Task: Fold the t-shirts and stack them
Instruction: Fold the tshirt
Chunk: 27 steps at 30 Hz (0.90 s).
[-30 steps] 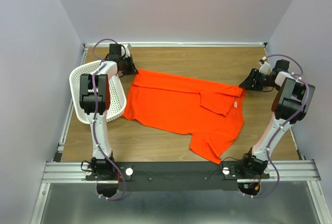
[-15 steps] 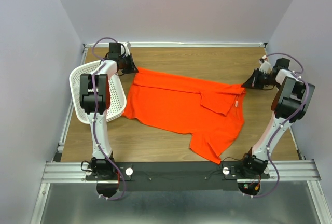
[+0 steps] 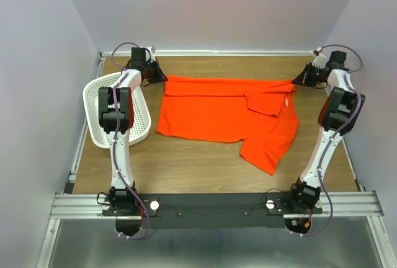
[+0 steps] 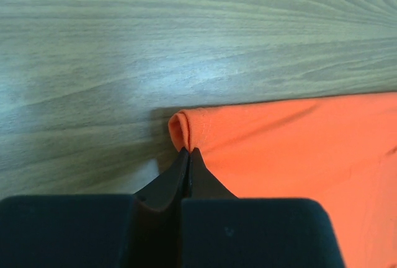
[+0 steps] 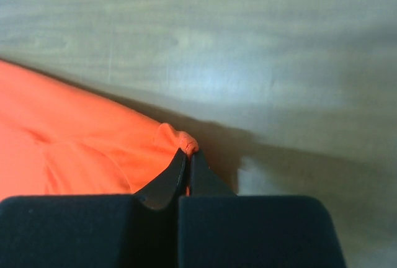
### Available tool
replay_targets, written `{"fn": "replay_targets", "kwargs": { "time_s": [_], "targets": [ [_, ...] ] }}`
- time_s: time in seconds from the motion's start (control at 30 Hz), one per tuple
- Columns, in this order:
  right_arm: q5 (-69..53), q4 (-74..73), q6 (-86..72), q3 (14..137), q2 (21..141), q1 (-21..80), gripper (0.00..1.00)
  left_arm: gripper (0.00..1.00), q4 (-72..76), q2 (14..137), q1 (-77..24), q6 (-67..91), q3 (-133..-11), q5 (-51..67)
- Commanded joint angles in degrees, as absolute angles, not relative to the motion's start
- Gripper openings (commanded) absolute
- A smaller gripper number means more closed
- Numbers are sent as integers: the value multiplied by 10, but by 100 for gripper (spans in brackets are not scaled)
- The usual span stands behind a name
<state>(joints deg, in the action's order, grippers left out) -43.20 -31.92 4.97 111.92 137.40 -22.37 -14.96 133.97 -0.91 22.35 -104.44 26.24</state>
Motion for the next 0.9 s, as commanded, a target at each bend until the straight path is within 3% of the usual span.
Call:
{"fn": "replay_targets", "kwargs": {
  "time_s": [0.0, 0.1, 0.13, 0.17, 0.2, 0.3, 0.37, 0.4, 0.43, 0.53, 0.73, 0.87],
  "targets": [
    [-380, -317, 19, 1211, 1413, -206, 1, 0, -129, 1354, -4, 256, -1078, 272],
    [-353, -317, 3, 1274, 1448, -192, 1, 0, -127, 1361, -4, 263, -1094, 270],
    [-341, -317, 2, 1288, 1463, -186, 5, 0, -127, 1361, -4, 266, -1098, 267],
    [-333, -317, -15, 1306, 1472, -183, 12, 0, -127, 1364, -4, 269, -1106, 265],
    [-325, -317, -21, 1337, 1478, -181, 29, 0, -128, 1365, -4, 270, -1108, 264],
    [-290, -317, -47, 1400, 1500, -176, 56, 0, -127, 1366, -4, 276, -1121, 253],
    [-285, -316, -65, 1413, 1494, -176, 59, 11, -119, 1350, -4, 277, -1115, 246],
    [-284, -315, -69, 1412, 1486, -176, 62, 26, -113, 1339, -4, 277, -1108, 238],
    [-285, -313, -70, 1406, 1476, -176, 63, 33, -106, 1326, -4, 276, -1100, 223],
    [-313, -280, -63, 1316, 1413, -173, 65, 48, -74, 1265, -4, 268, -1061, 202],
    [-400, -250, -4, 1087, 1284, -158, 68, 54, -47, 1145, -4, 252, -983, 149],
    [-439, -209, 60, 933, 1190, -137, 68, 56, 19, 1006, -7, 241, -838, 130]
  ]
}}
